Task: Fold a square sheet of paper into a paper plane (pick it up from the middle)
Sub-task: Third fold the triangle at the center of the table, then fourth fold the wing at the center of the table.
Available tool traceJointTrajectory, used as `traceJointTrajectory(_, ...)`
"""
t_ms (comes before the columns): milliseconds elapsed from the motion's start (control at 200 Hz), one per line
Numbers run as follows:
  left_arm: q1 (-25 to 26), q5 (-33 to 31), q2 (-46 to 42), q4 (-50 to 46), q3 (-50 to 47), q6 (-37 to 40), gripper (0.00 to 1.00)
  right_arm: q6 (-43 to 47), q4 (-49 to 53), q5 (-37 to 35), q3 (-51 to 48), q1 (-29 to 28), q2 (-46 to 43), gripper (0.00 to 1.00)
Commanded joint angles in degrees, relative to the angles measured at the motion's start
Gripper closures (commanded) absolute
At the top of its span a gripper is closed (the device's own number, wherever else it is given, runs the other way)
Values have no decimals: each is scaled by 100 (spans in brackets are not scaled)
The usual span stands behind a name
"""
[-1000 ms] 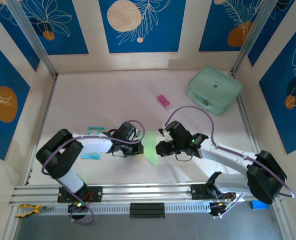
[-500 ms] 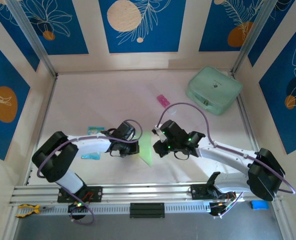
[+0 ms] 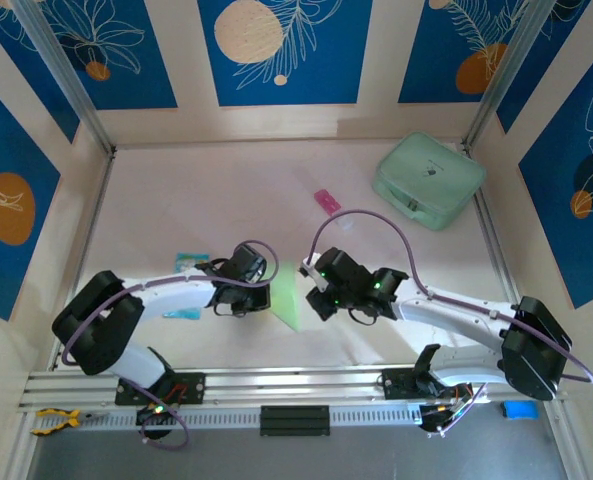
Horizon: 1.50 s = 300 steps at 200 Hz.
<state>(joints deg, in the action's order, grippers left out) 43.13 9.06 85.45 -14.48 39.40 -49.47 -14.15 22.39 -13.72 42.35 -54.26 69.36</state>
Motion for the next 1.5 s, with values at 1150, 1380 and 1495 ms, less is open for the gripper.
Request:
traceJointTrajectory(1150, -657, 560, -2651, 903, -1475, 404, 41, -3421, -1730, 2323, 296, 935, 1900, 68)
traceJointTrajectory(1380, -1316, 1431, -2465, 928, -1330, 612, 35, -3310, -1622, 2414, 507, 913, 2292, 70)
traceJointTrajectory(1495, -1510, 1865, -2007, 1178, -1240, 632, 36, -3236, -1718, 2520, 439, 968, 2424, 70)
